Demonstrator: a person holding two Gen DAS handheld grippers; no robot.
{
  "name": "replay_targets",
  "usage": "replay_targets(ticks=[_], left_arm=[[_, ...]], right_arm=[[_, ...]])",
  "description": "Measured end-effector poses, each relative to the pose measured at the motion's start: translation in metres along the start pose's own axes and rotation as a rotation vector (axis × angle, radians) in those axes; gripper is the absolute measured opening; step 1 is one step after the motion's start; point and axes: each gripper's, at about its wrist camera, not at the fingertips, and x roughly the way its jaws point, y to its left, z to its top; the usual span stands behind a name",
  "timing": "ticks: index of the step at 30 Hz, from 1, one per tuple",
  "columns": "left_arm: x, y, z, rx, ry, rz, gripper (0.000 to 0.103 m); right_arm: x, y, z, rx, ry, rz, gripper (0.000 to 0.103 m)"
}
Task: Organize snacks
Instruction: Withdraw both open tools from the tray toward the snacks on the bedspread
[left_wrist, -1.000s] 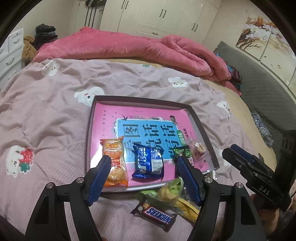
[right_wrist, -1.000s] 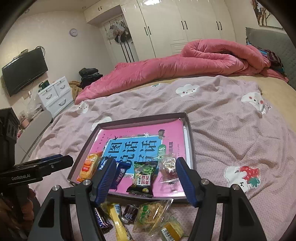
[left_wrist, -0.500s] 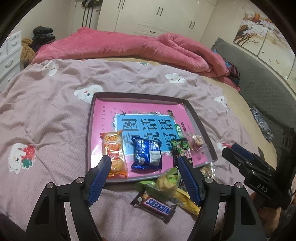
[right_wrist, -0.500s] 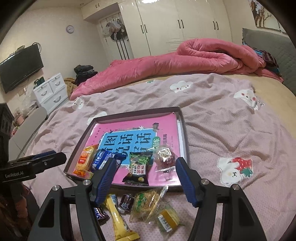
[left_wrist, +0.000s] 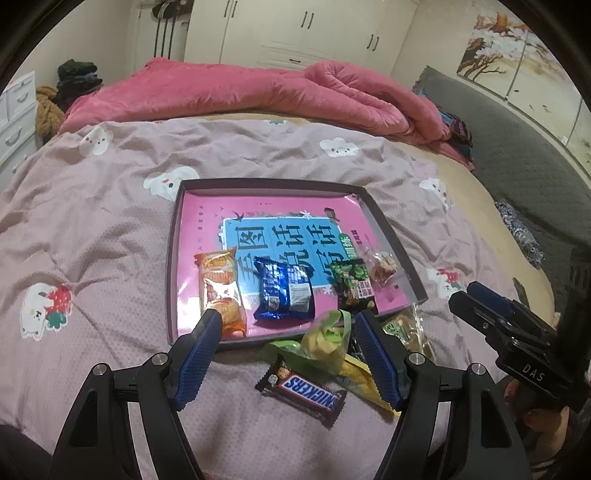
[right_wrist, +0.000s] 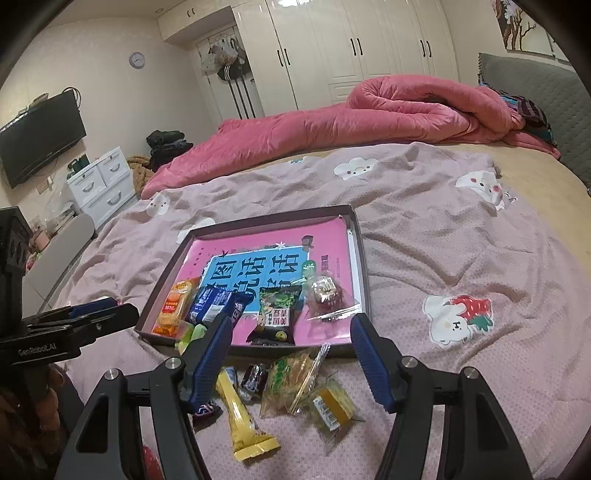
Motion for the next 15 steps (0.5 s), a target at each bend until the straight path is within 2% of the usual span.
replay_targets(ticks=[15], left_arm=[[-0.001,-0.013,-0.019,0.053,0.044,-0.015,0.076]], right_arm=[[-0.008,0.007,-0.014,-0.022,0.039,-0.03,0.068]])
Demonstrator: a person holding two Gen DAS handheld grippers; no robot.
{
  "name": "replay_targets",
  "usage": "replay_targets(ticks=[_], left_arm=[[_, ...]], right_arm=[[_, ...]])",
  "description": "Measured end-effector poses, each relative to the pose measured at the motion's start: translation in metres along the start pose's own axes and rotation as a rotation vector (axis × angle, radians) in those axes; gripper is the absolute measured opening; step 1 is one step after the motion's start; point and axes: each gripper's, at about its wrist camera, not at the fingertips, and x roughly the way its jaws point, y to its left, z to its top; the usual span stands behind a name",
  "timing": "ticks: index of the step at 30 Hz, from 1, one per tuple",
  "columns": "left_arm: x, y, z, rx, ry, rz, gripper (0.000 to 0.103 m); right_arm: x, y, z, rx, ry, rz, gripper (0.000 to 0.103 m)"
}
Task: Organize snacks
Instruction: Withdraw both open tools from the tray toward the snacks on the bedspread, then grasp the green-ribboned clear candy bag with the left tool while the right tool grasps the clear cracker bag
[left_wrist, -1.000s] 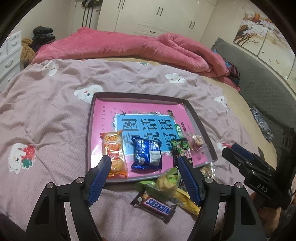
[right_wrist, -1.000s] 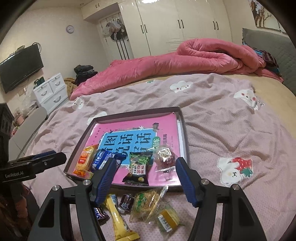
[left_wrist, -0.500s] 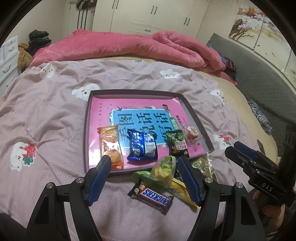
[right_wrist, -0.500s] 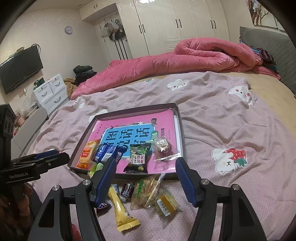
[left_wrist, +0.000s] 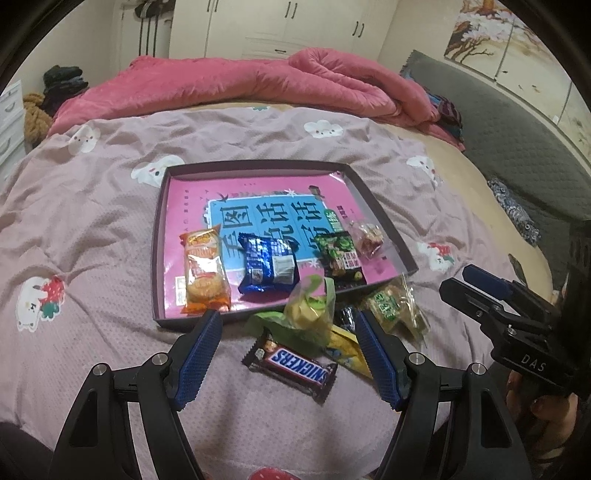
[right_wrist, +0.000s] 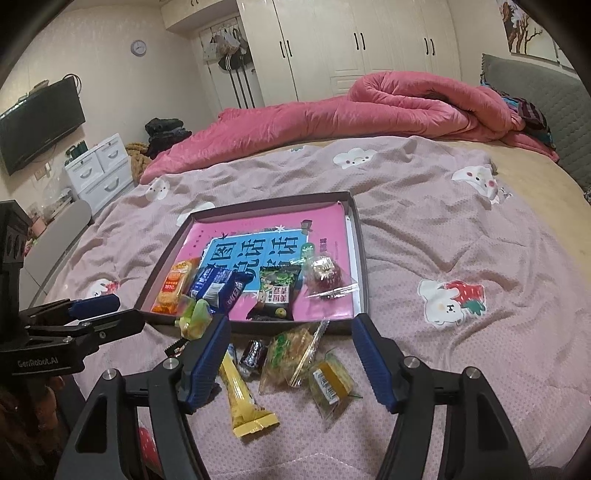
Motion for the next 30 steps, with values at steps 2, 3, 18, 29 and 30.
replay_targets(ticks=[2,3,18,29,30], left_arm=[[0.0,-0.001,-0.002,0.005,0.004,-0.002,0.076],[0.001,-0.002,-0.002,0.007,0.005,-0.003,0.076],[0.013,-0.01,-0.012,0.029,0.056,-0.025,0.076],[0.027,-0.008,-0.017,0.017,0.095,-0.03,0.076],[0.029,-0.008,-0.017,0.015,0.099,-0.03,0.076]], right_arm=[[0.0,0.0,-0.002,0.004,0.006,-0.006,0.069],[-0.001,0.0,-0.003,0.005,0.009,-0.01,0.069],[0.01,-0.009,-0.017,0.04,0.119,-0.068,0.069],[0.036,-0.022,-0.031,0.072,0.267,-0.13,0.069],[0.039,-0.021,-0.032,0.065,0.275,-0.13,0.069]])
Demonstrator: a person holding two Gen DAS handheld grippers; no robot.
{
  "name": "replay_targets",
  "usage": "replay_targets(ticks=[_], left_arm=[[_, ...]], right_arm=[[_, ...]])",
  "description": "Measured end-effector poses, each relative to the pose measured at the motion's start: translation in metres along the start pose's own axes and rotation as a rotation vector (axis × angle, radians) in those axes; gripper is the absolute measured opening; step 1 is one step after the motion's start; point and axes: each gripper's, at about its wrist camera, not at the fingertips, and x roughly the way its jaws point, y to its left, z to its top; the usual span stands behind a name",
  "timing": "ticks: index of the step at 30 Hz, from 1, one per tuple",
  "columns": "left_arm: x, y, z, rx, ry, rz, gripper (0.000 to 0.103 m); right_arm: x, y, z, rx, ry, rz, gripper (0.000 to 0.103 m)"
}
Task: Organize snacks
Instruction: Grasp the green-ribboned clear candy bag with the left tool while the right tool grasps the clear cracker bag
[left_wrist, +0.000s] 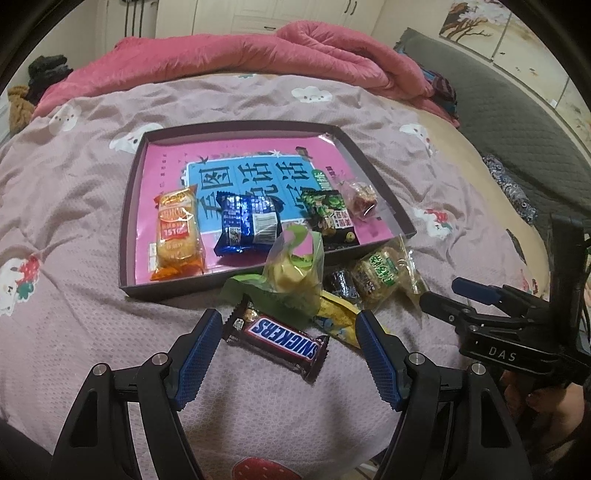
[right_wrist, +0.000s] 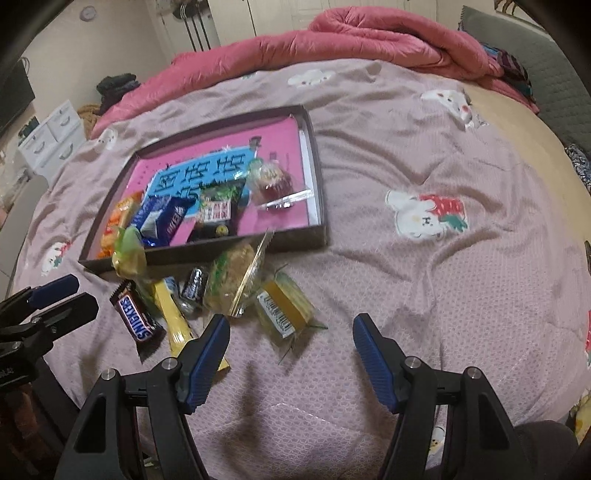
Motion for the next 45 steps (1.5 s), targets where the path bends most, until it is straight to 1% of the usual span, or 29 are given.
replay_targets(ticks=[4,12,14,16,19,21,24,26,27,28,35,40,45], left_arm=[[0.007,0.002,-0.001,-0.013,0.012,-0.002,0.076],[0.017,0.01,0.004,-0.061,0.006,-0.02,0.076],[0.021,0.012,0.006,-0.074,0.01,-0.024,0.076],[0.025,0.014,0.009,-0.081,0.009,-0.021,0.076],[0.03,0.014,0.011,-0.088,0.013,-0.022,0.076],[0.034,0.013,0.012,-0.087,0.017,-0.019,0.076],[0.04,0.011,0.013,-0.087,0.026,-0.02,0.076],[0.044,0.01,0.015,-0.087,0.029,-0.023,0.076],[0.045,0.01,0.015,-0.089,0.032,-0.028,0.076],[0.047,0.01,0.015,-0.091,0.034,-0.033,0.076],[0.053,0.01,0.019,-0.11,0.03,-0.041,0.076],[0.057,0.011,0.02,-0.12,0.037,-0.05,0.076],[0.058,0.012,0.02,-0.129,0.041,-0.062,0.076]], right_arm=[[0.009,0.006,0.0,-0.031,0.031,-0.012,0.069],[0.027,0.009,0.003,-0.063,0.074,-0.026,0.068],[0.03,0.01,0.005,-0.075,0.077,-0.028,0.065],[0.032,0.013,0.006,-0.09,0.074,-0.031,0.057],[0.036,0.013,0.007,-0.101,0.071,-0.049,0.05],[0.037,0.01,0.009,-0.092,0.068,-0.047,0.046],[0.039,0.005,0.013,-0.073,0.063,-0.025,0.044],[0.039,0.003,0.015,-0.064,0.053,-0.011,0.04],[0.039,0.002,0.016,-0.06,0.051,-0.003,0.028],[0.04,0.0,0.017,-0.049,0.052,0.009,0.025],[0.039,-0.01,0.02,0.008,0.034,0.059,0.025],[0.045,-0.01,0.023,0.014,0.053,0.075,0.026],[0.045,-0.002,0.027,-0.035,0.032,0.071,0.026]])
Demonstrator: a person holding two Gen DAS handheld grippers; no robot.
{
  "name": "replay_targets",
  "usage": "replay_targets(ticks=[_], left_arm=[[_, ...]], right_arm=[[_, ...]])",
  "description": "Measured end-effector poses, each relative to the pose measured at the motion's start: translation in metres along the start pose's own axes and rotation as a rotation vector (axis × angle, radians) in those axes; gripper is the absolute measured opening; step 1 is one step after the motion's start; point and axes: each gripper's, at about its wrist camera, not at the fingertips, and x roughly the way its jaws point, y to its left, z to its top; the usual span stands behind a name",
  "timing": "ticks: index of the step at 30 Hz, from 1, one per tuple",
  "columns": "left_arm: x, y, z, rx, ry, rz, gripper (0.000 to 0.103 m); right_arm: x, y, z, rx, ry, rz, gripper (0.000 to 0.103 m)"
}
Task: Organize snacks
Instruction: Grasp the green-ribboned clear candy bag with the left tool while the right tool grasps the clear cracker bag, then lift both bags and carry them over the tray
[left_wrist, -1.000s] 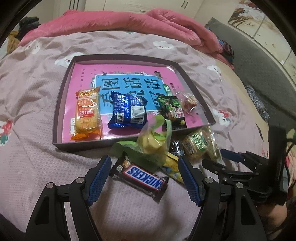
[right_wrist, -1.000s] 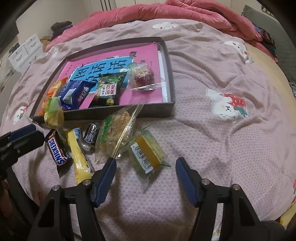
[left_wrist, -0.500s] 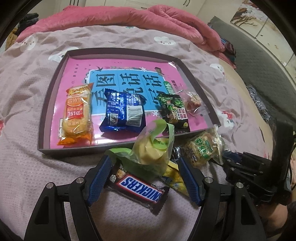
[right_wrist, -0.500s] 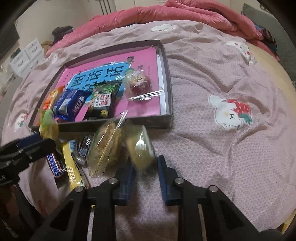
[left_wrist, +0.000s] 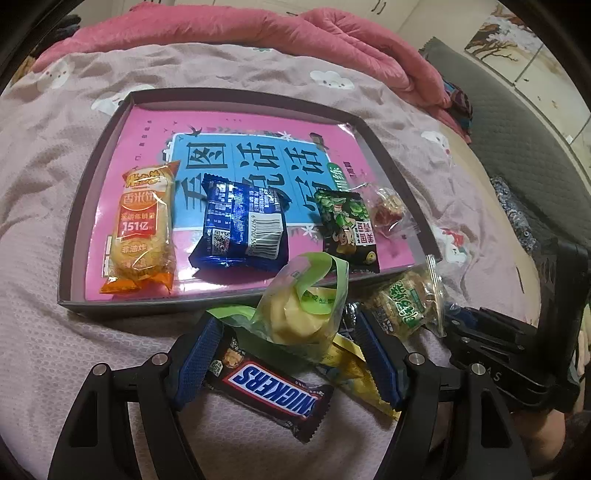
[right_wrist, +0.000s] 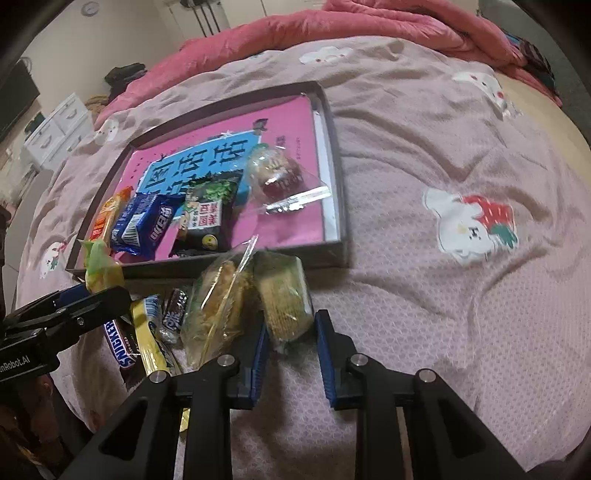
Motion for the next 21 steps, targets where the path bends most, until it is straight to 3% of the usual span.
replay_targets(ticks=[7,14,21], left_arm=[[0.003,0.003,0.001,-0.017,0.005,-0.011,0.076],[0.006,0.007,0.002,-0.034,0.02,-0.021,0.059],[0.003,0.002,-0.003,-0.001,0.021,-0.033,0.046]], right_arm=[[-0.002,0.005,0.003,-0.053,-0.037,-0.008,0.025],[-0.012,-0.009,0.002,0.028,-0.075,0.027,0.024],[-0.036,-0.019,0.002,0.089,-0.175,0.075,0.023]])
